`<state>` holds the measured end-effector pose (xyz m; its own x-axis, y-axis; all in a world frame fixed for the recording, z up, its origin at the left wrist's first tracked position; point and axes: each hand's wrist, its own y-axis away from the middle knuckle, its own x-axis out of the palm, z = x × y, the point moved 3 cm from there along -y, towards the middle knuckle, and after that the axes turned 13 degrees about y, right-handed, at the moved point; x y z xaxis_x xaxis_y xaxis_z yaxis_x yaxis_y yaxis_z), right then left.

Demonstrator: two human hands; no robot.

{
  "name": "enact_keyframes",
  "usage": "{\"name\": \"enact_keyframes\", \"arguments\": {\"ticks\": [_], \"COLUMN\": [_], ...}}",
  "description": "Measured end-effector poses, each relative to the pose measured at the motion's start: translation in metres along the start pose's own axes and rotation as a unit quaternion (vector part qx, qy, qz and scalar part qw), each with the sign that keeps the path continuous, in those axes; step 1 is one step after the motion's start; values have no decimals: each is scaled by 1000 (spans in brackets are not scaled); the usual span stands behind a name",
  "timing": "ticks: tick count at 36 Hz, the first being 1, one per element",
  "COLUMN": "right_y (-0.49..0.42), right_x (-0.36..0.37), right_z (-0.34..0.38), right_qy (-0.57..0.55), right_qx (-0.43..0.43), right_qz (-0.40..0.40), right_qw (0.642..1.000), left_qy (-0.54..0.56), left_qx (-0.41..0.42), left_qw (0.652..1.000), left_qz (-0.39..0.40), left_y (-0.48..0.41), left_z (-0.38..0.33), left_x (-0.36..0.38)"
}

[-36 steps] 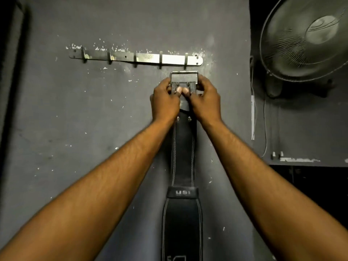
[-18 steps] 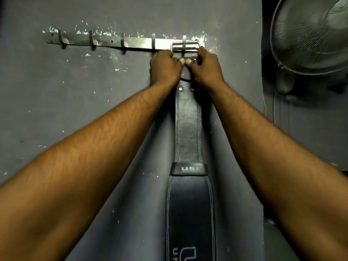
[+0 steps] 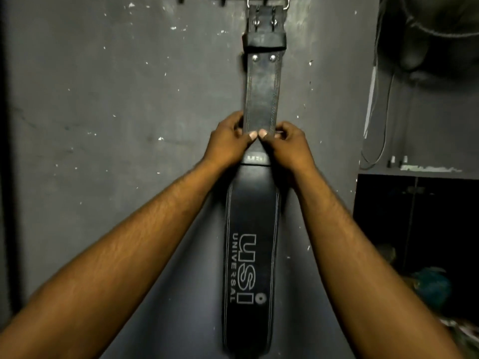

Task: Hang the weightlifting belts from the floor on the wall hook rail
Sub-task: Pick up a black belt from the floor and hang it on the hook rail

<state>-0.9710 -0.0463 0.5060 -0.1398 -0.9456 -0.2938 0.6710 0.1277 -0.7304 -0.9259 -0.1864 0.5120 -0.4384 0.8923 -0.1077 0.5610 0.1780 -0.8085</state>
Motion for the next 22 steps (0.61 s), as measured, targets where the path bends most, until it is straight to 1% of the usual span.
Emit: {"name": "enact_keyframes", "arguments": {"ticks": [3, 5, 7, 12, 15, 18, 19, 22], "right_y": [36, 52, 63, 73, 93, 127, 143, 180], "right_x": [7, 12, 16, 22, 22, 27, 30, 35], "right_z": [-20, -31, -38, -37, -40, -58, -66, -87], "right_qy": [-30, -55, -63, -32, -31, -11, -2, 4], "right_qx": [16, 25, 36, 59, 96, 152, 170, 199], "right_qz": [50, 75, 75, 23, 13, 37, 34, 6], "right_qw": [998, 995, 994, 997, 995, 988, 985, 980], "left_qy": [43, 94, 136, 69, 57, 62, 63, 89], "left_qx": [-51, -84, -108, -95, -108, -169, -194, -251], "left_qw": [998, 992, 985, 992, 991, 983, 979, 964], "left_qz": [1, 10, 19, -41, -51, -23, -14, -18], "left_y": [37, 59, 74, 82, 98, 134, 152, 198], "left_z": [21, 32, 41, 44, 47, 63, 73, 89], "left_x": [-3, -2, -1, 0, 3, 6, 6, 11]}}
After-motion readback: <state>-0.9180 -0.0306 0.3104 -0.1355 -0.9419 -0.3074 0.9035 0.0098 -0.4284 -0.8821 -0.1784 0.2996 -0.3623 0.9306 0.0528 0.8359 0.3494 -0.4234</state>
